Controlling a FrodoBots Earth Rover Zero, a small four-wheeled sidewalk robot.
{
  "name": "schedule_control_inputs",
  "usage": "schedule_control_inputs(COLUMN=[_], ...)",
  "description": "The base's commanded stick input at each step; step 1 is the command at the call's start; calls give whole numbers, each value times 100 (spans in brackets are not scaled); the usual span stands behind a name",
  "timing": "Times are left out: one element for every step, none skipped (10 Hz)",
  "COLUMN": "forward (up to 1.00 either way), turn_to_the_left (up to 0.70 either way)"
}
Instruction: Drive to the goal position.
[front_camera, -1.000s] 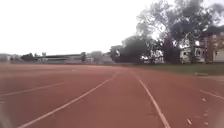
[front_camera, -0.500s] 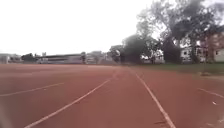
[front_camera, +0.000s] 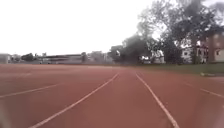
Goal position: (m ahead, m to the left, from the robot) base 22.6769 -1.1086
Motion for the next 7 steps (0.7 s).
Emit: schedule_control_inputs(forward=[45, 45, 45, 45, 45, 45, 45], turn_to_the_left=[0, 0, 0, 0, 0, 0, 0])
